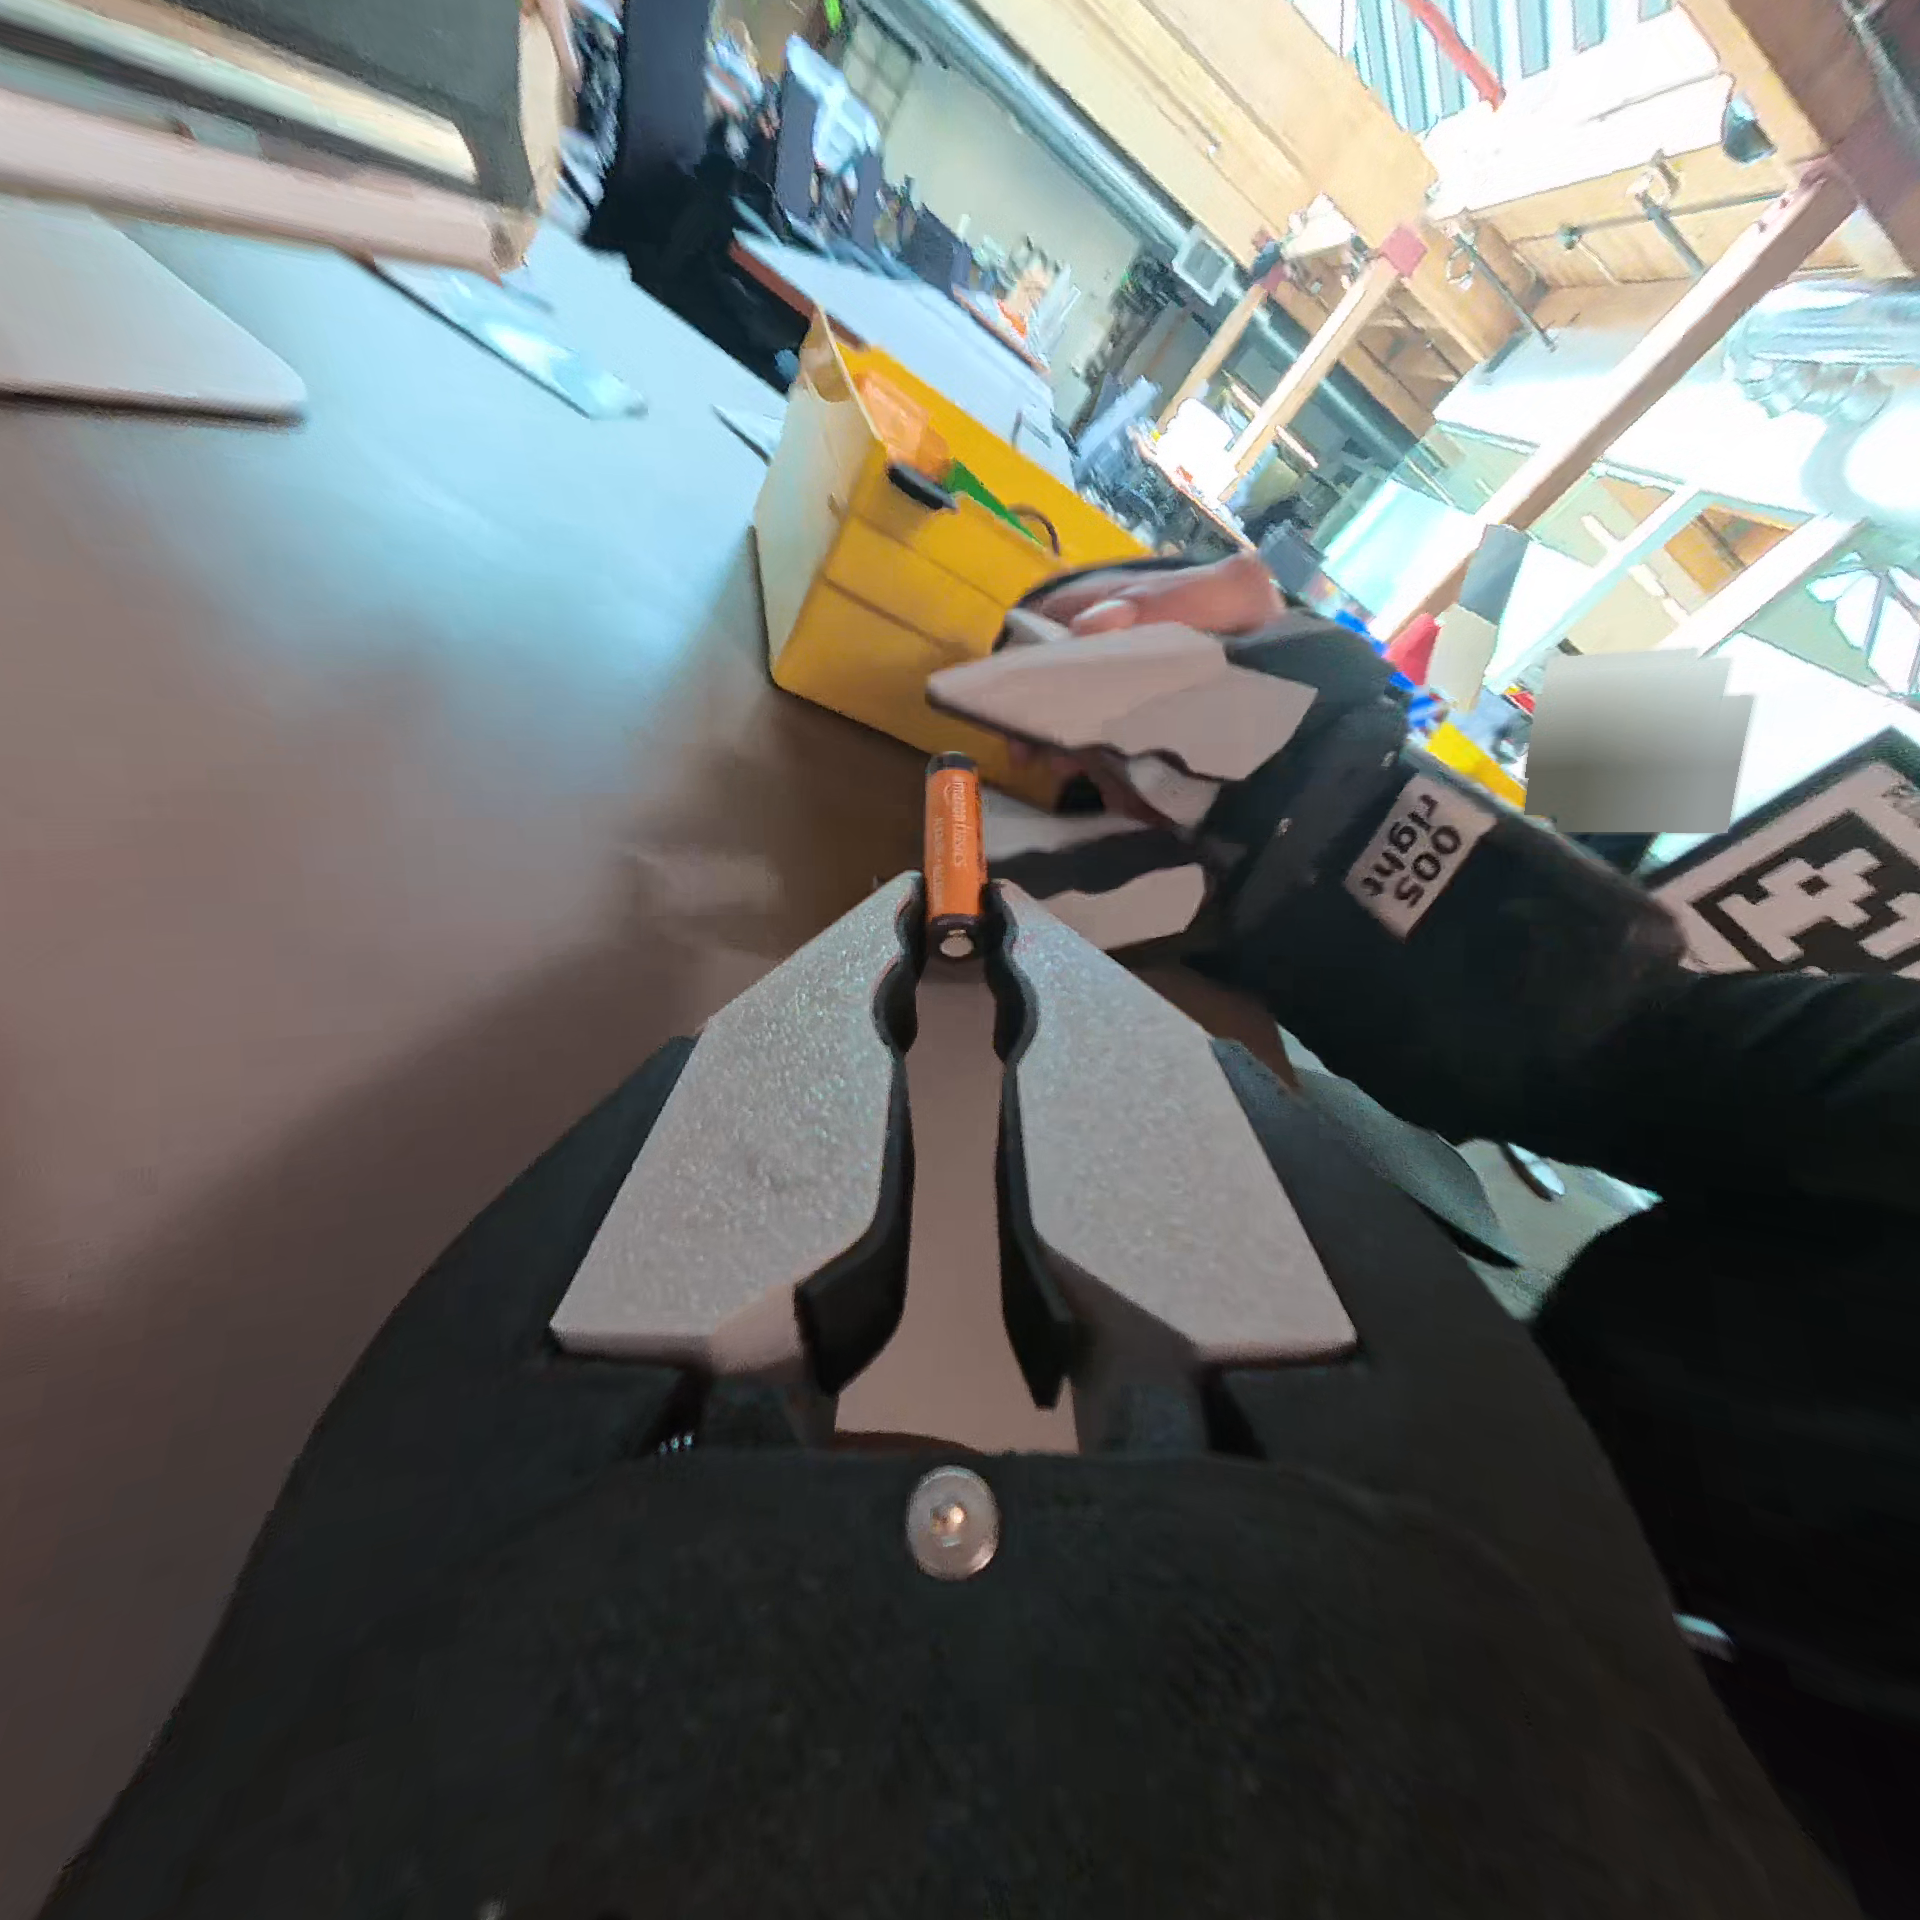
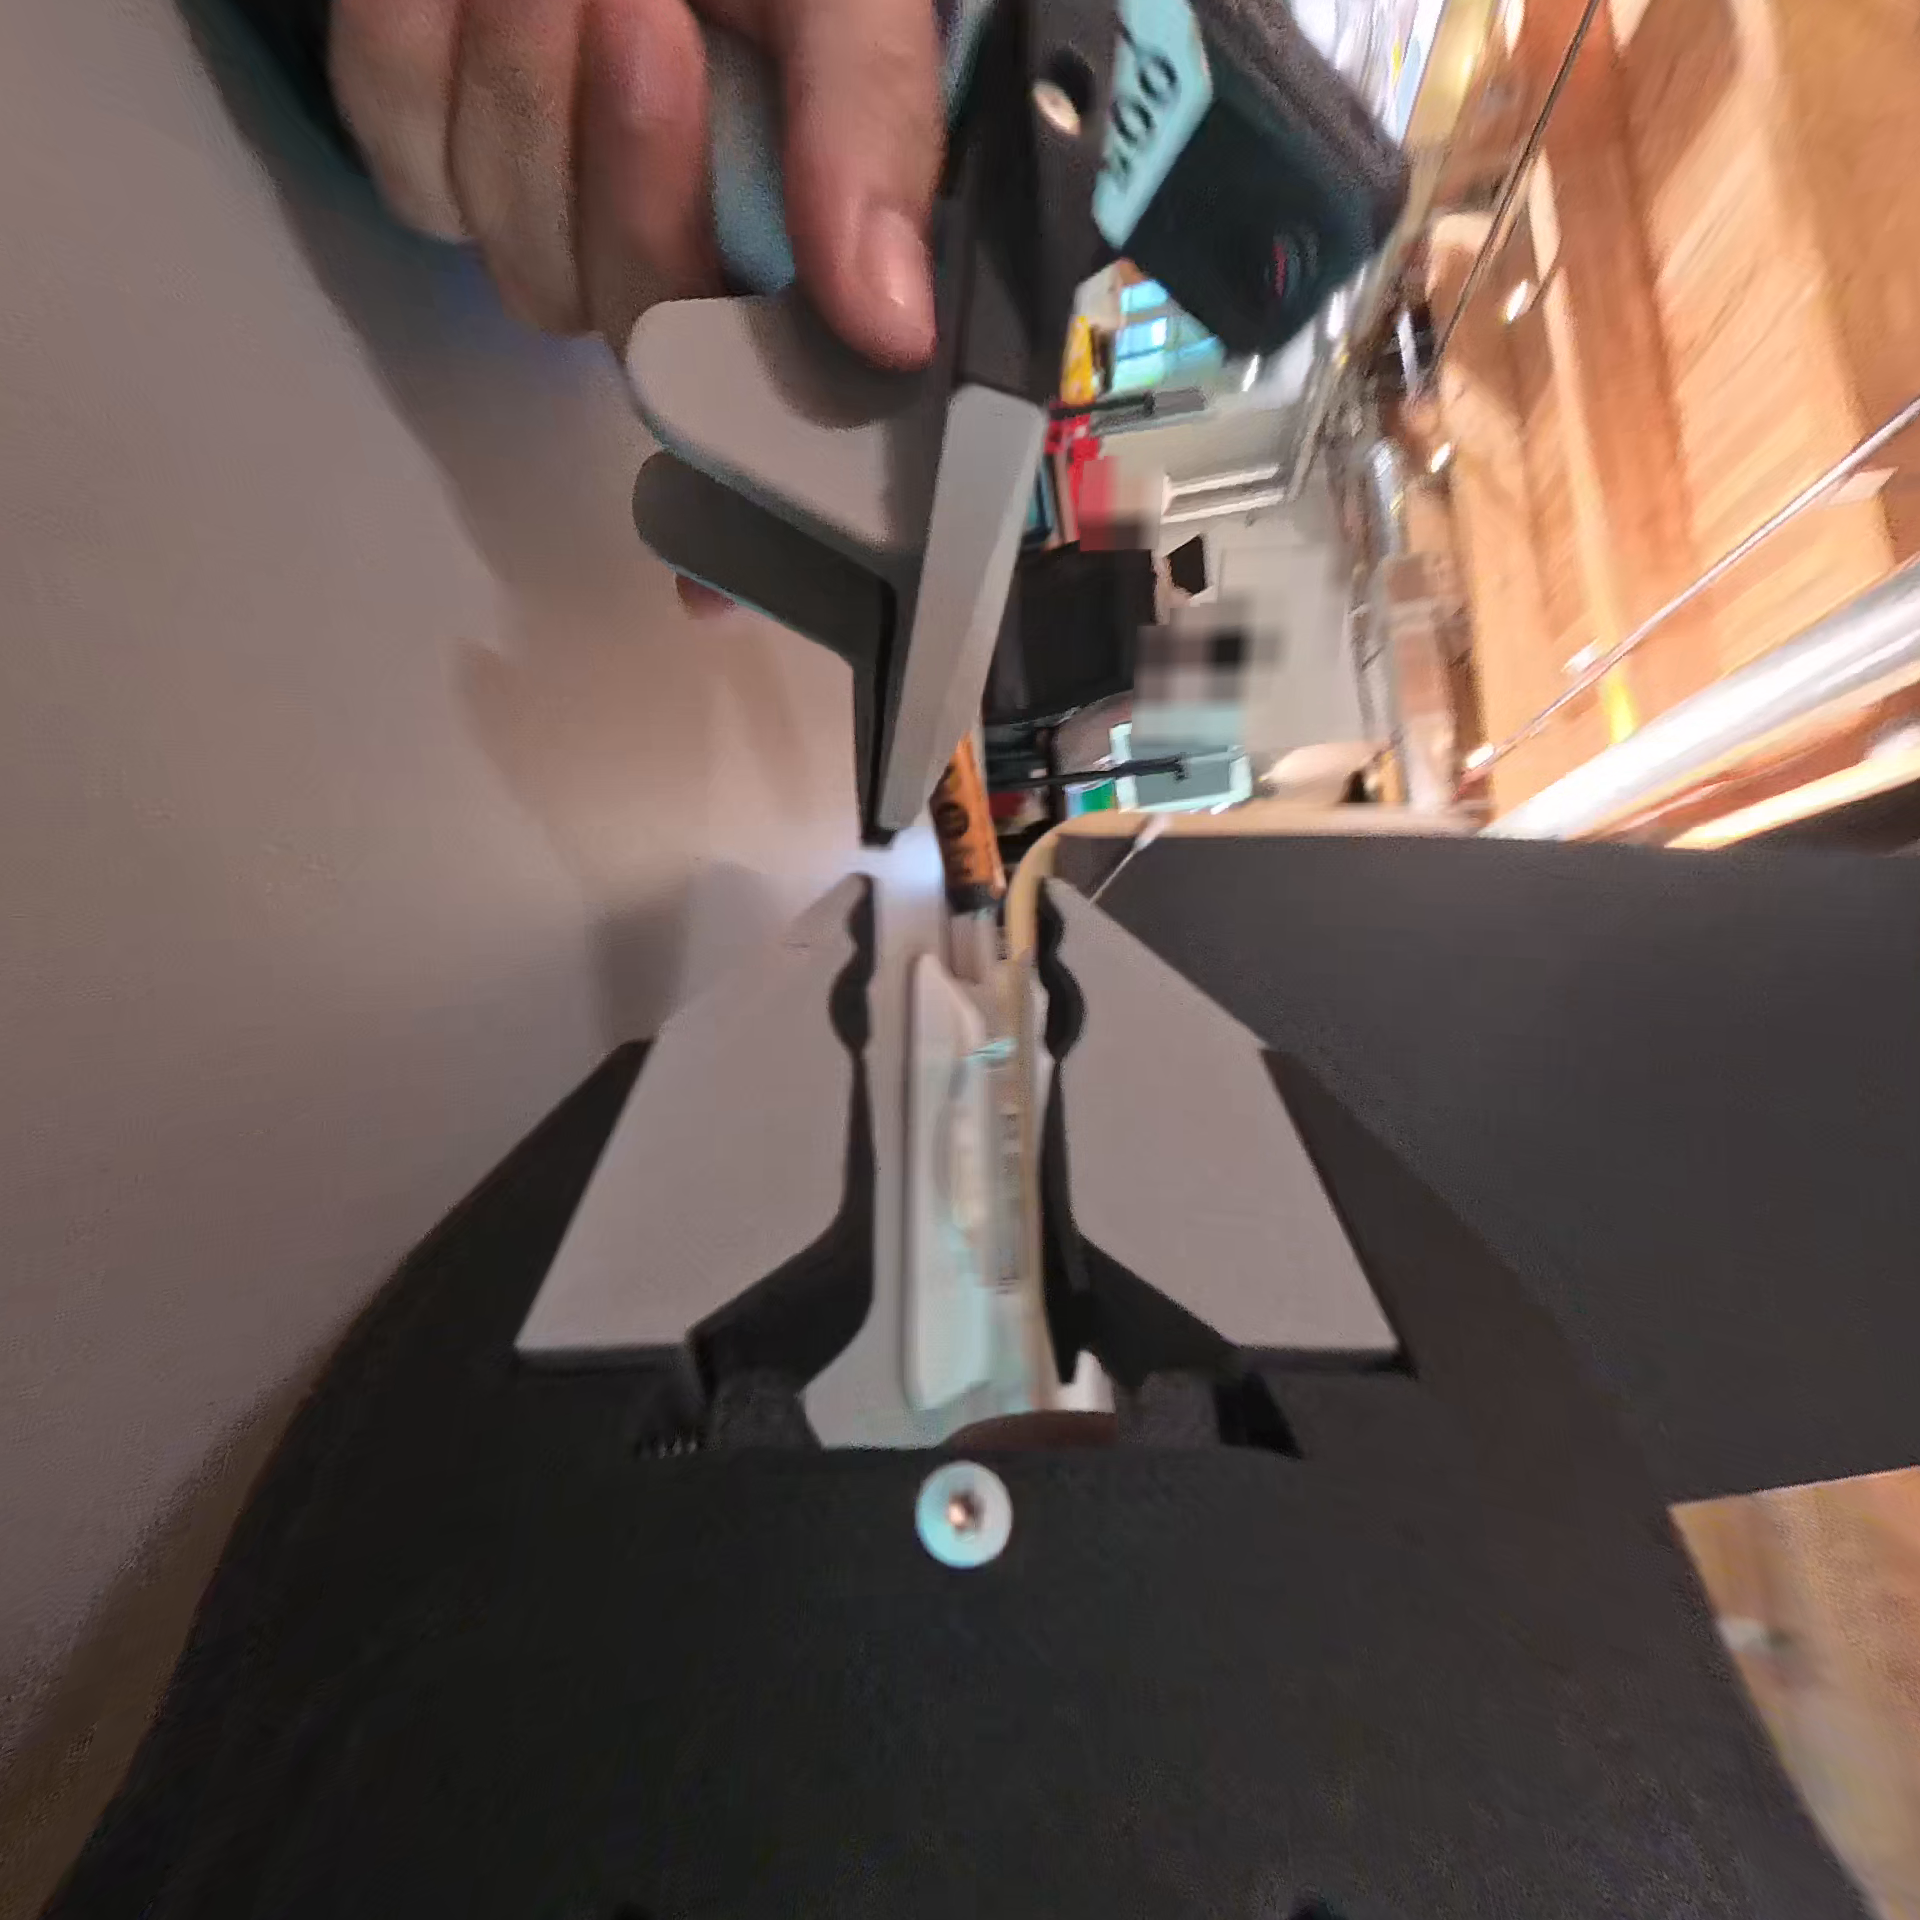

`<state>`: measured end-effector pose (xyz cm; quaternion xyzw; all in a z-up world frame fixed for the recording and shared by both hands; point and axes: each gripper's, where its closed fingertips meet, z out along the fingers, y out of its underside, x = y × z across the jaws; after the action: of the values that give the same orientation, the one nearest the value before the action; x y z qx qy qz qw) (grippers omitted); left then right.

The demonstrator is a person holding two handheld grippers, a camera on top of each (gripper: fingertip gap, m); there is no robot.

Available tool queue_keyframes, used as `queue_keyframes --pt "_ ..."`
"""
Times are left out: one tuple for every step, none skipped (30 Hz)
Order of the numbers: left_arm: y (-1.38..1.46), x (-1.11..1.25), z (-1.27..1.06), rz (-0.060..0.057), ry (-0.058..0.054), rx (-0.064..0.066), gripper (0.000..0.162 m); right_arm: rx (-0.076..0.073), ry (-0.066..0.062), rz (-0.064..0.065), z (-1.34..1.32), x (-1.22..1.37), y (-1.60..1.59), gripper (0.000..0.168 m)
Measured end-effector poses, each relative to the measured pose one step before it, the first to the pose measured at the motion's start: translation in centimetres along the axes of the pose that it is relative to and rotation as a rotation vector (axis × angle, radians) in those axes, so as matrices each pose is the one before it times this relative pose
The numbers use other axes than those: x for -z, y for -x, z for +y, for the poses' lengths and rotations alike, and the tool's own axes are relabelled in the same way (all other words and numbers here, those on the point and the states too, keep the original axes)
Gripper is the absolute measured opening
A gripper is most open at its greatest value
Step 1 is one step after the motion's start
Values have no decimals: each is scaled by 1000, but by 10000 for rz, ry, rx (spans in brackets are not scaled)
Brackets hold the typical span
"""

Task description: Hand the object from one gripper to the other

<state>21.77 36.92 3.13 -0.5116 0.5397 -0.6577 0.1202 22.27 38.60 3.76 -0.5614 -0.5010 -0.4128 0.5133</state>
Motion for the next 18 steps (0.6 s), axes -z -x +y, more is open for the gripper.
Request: queue_keyframes --pt "319 219 -677 -251 -388 -271 8 -1097 21 -267 560 -45 72 31" --pt "281 254 -603 -240 -342 -296 8 -1362 -6 -544 475 -41 201 34" --pt "131 251 -538 -126 -332 -267 8 -1416 -8 -698 299 -24 224 37" --pt "-2 203 -532 -13 -377 -159 8 -1456 -90 -452 19 -37 -203 41" --pt "106 137 -587 -41 -449 -59 7 -1505 -296 -421 -425 14 -254 42" --pt "-11 91 -636 51 -470 -7 8 -1472 -531 -741 -899 94 275 42" --pt "-227 44 -513 187 -380 -23 8 -1376 -608 -683 -1016 151 244 40" --pt "-179 20 -283 131 -183 -19 8 -1252 -501 -338 -803 111 -247 38" --pt "-115 -1 -158 49 -98 -98 8 -1116 -361 -226 -545 62 -406 38" --pt "-278 -11 -102 114 -79 -175 8 -1001 -293 -331 -422 55 -233 38" --pt "-396 -30 -148 147 -113 -203 8 -914 -256 -373 -310 37 -104 38" --pt "-348 -81 -174 87 -115 -183 8 -781 -185 -343 -206 -7 -57 38" --pt "-327 -126 -58 68 -18 -127 8 -588 -128 -357 -119 -54 102 41" --pt "-271 -158 19 41 22 -119 8 -420 -128 -346 -154 -92 242 41" --pt "-206 -168 146 22 86 -78 8 -308 -176 -274 -254 -108 271 41" --pt "-194 -164 271 47 155 -29 8 -248 -254 -258 -404 -116 350 40" --pt "-121 -143 228 9 105 -50 8 -243 -259 -284 -428 -132 415 38" --pt "28 -103 92 -94 22 -101 8 -219 -138 -275 -276 -183 403 32"
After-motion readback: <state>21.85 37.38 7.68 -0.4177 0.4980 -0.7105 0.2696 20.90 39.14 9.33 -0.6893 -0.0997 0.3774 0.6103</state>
